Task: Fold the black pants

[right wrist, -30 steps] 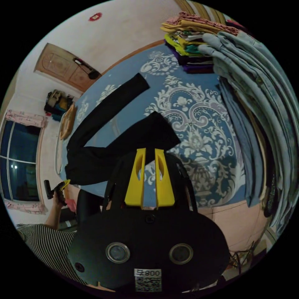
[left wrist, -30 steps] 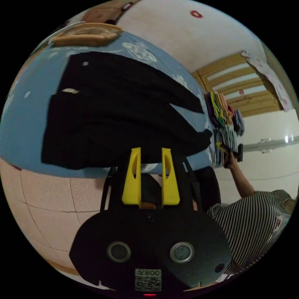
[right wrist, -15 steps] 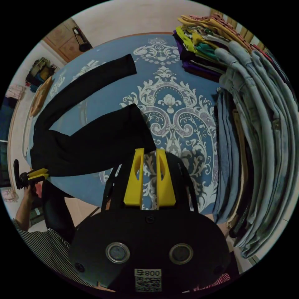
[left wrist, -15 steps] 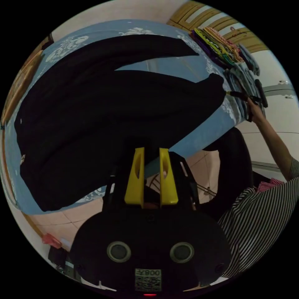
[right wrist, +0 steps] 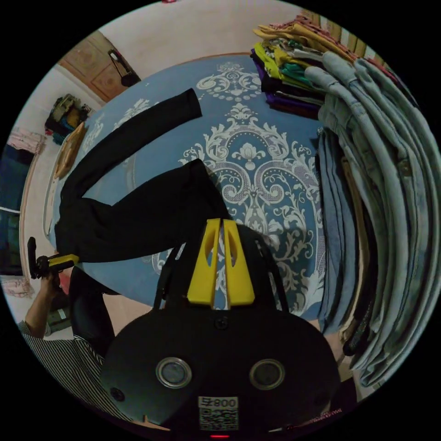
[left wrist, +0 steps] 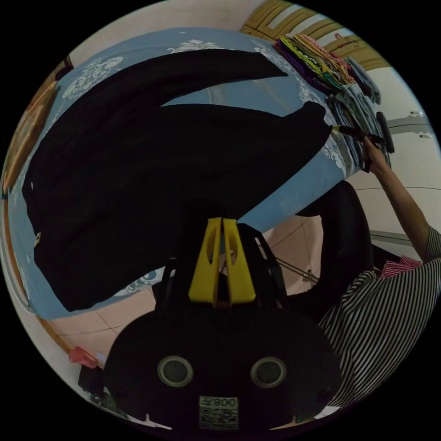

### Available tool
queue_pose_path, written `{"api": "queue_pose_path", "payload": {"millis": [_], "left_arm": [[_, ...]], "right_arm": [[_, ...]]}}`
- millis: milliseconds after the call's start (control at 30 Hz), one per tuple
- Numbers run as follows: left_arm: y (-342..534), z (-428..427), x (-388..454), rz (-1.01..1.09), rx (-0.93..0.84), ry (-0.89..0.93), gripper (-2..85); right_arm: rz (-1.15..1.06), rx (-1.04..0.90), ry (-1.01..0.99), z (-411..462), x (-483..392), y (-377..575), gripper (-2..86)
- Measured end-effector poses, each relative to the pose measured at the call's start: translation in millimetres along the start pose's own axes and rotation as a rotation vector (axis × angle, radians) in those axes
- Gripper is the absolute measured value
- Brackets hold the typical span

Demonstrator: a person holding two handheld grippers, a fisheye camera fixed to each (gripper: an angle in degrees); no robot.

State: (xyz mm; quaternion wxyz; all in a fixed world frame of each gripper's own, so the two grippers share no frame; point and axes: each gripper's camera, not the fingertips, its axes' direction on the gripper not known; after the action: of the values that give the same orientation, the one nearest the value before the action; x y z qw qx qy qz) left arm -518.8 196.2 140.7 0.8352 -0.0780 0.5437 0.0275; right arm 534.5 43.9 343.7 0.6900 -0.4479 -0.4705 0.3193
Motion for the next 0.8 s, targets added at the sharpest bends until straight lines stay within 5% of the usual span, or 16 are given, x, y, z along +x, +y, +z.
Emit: {"api": "queue_pose_path", "payload": {"millis": [467, 800], "left_arm": [[30.7, 20.2, -8.9, -0.032, -0.020, 0.058, 0.1], [90.7, -5.0, -3.2, 0.011, 0.047, 0.134, 0.6]], "right_arm": [[-0.062, -0.115, 0.044, -25.7, 19.6, 8.2, 2.1], [-0.046, -0.012, -0.100, -112.0, 56.9, 83.9, 0.7]]}}
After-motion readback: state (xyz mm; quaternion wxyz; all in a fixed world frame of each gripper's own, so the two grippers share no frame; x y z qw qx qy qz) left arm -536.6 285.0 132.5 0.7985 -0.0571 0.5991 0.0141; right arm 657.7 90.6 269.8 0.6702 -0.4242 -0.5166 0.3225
